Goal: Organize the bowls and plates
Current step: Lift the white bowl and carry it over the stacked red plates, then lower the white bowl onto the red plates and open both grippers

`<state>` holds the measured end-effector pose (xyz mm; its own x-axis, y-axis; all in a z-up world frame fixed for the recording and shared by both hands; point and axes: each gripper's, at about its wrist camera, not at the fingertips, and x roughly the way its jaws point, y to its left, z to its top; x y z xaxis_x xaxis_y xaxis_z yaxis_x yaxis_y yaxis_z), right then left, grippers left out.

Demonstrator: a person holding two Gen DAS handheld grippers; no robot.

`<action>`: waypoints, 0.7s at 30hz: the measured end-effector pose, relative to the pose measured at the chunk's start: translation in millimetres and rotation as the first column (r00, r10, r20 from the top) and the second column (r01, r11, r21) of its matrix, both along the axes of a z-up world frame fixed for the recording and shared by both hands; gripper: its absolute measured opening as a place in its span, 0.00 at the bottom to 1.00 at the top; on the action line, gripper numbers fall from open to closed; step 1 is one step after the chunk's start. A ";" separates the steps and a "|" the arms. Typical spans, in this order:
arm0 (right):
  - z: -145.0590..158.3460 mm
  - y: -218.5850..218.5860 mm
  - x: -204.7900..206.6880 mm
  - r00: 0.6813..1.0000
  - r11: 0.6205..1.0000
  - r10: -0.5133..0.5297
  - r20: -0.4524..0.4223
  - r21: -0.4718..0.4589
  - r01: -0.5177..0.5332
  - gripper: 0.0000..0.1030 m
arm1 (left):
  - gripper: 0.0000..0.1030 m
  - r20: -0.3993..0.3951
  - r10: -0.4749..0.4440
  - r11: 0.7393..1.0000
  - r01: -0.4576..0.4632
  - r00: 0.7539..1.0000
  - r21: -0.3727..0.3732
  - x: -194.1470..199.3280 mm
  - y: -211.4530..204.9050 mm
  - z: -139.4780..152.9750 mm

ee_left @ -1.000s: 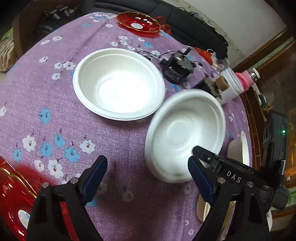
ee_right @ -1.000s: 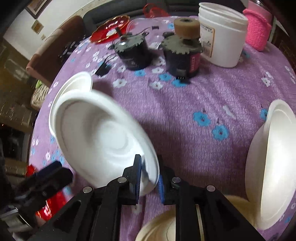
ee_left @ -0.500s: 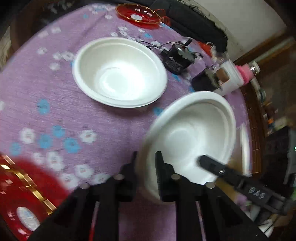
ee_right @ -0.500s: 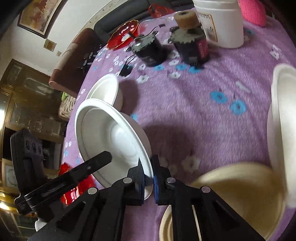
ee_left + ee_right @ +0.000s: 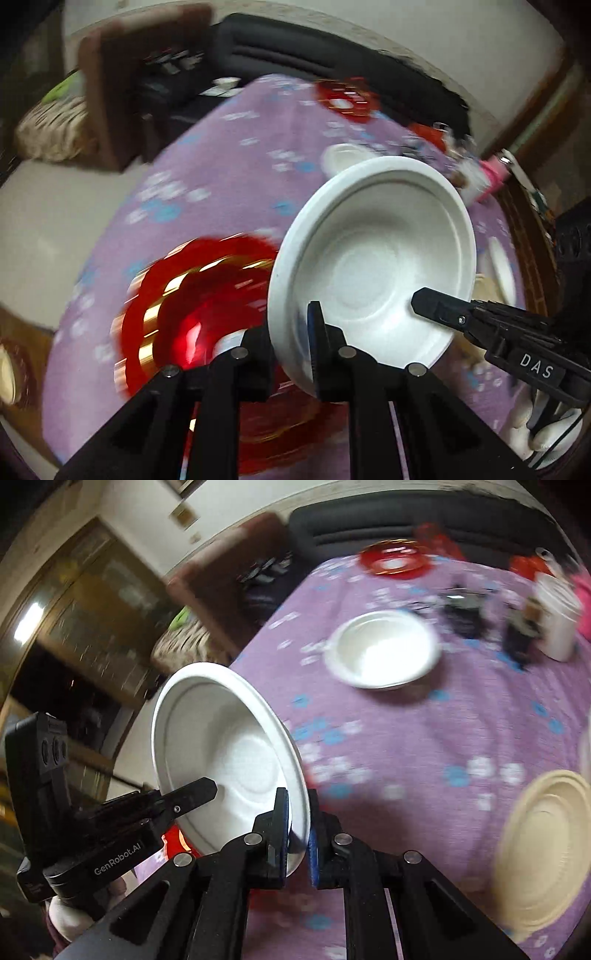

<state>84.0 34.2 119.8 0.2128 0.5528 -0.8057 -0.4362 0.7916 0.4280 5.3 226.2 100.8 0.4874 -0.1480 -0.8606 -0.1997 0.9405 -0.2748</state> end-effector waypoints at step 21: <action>-60.4 86.3 -22.4 1.000 0.977 0.020 -0.002 -0.212 -0.020 0.57 | 0.65 -0.096 0.073 0.997 -0.075 0.993 -0.009 -37.1 54.6 -38.7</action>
